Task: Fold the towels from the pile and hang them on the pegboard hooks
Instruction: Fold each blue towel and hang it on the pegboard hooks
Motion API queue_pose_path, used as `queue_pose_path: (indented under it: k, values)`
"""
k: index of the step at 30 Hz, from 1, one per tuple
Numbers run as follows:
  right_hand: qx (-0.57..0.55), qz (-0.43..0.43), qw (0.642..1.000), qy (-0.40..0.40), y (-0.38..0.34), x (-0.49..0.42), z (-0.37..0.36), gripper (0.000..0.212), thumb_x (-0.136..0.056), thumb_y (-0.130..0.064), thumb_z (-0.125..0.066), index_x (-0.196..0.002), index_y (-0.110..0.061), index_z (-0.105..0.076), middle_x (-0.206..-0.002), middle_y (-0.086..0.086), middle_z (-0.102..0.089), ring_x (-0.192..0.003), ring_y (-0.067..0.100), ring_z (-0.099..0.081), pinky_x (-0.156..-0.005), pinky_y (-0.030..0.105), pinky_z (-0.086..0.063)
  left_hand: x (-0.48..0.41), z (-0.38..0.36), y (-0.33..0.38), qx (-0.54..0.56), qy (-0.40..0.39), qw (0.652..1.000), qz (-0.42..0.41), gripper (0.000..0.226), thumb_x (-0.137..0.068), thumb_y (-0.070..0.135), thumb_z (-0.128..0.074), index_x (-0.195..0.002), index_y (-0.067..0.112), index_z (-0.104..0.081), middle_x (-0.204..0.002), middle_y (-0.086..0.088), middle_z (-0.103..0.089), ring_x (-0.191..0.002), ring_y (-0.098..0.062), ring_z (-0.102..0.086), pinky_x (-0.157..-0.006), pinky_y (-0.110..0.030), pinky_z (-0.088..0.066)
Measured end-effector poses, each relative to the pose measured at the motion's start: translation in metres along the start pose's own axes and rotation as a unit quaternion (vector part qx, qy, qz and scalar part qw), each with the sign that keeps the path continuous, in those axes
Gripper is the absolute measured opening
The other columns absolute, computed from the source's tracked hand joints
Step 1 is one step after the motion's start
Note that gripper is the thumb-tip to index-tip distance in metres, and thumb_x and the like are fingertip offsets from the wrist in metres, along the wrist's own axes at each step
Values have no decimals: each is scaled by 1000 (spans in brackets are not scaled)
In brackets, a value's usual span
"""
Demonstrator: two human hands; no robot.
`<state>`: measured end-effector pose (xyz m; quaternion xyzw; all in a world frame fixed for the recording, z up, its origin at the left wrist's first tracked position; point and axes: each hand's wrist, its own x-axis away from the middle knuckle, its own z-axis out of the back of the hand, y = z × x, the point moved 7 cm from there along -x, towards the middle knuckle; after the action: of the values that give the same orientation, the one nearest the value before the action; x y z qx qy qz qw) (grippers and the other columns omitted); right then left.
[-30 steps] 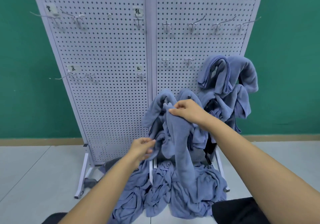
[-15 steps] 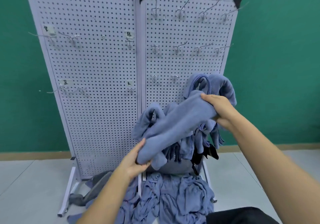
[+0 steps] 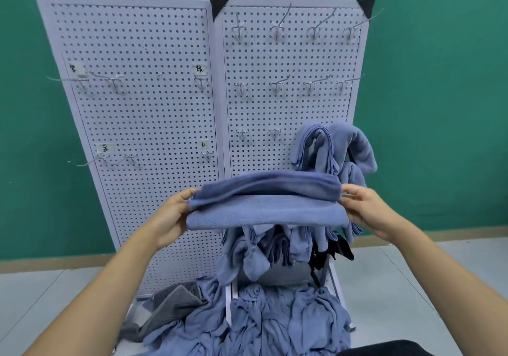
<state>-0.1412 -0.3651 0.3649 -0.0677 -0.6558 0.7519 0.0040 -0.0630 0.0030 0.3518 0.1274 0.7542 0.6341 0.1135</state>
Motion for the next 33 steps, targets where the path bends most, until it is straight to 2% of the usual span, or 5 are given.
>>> queue_pose_path:
  k: [6, 10, 14, 21, 33]
  values:
    - [48, 10, 998, 44, -1, -5, -1, 33, -93, -1, -47, -72, -15, -68, -72, 4, -52, -66, 15, -49, -69, 30, -45, -2, -3, 2, -34, 0, 999, -26, 40, -91, 18, -31, -63, 16, -60, -77, -7, -55, -67, -22, -48, -53, -28, -39]
    - [63, 28, 994, 88, -11, -8, -2, 31, -84, -34, -70, -67, -15, -51, -69, 3, -46, -70, 17, -42, -67, 29, -39, -8, -16, 1, -139, 35, 989, -22, 43, -80, 51, -67, -63, 14, -54, -67, -4, -54, -63, -19, -50, -59, -28, -39]
    - [165, 51, 978, 114, -20, -16, -1, 44, -77, -28, -78, -77, -16, -36, -72, 1, -33, -66, 14, -31, -56, 27, -25, -20, -30, 6, -203, 84, 975, -46, 44, -71, 28, -82, -69, 17, -39, -69, -3, -48, -67, -17, -47, -55, -26, -34]
    - [107, 75, 979, 156, -65, -35, 22, 49, -79, -25, -77, -120, -21, -49, -111, -2, -52, -99, 15, -55, -84, 35, -51, -44, -72, 17, -304, 13, 952, -27, 27, -82, 16, -74, -105, 19, -62, -103, 1, -61, -94, -12, -59, -72, -16, -46]
    - [3, 103, 985, 137, -175, -112, -9, 43, -81, -17, -75, -119, -15, -53, -107, 9, -60, -81, 26, -66, -74, 42, -58, -99, -117, 52, -337, 108, 927, -125, 20, -92, 27, -60, -111, 22, -58, -105, 7, -60, -92, -7, -56, -77, -17, -46]
